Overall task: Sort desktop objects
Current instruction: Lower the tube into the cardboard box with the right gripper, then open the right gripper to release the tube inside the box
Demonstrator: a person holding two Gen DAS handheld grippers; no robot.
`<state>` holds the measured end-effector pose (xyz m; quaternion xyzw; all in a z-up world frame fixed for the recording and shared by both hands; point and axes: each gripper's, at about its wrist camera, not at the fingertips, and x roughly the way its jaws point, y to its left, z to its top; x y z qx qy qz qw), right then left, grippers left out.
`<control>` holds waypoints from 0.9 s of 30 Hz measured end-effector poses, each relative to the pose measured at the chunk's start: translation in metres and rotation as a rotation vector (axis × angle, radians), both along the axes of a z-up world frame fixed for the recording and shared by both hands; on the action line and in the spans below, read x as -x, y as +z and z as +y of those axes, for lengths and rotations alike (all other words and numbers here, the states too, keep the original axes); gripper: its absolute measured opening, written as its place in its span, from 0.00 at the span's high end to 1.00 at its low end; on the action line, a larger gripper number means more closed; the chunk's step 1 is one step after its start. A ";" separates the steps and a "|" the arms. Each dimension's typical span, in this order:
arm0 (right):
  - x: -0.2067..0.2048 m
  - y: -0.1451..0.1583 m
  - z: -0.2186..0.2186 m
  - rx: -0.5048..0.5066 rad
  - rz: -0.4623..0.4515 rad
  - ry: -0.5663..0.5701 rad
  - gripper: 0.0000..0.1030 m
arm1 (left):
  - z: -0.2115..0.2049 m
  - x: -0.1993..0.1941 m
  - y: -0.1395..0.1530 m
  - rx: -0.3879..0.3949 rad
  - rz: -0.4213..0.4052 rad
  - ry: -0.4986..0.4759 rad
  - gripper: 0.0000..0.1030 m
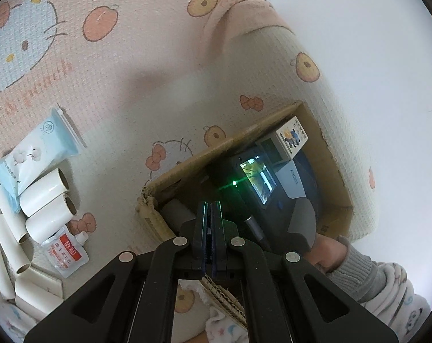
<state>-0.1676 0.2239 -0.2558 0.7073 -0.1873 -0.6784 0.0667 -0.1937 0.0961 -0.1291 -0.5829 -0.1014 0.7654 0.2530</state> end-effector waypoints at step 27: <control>-0.075 0.182 -0.036 -0.210 0.555 0.005 0.61 | -0.015 -0.056 0.033 -0.012 0.205 0.122 0.48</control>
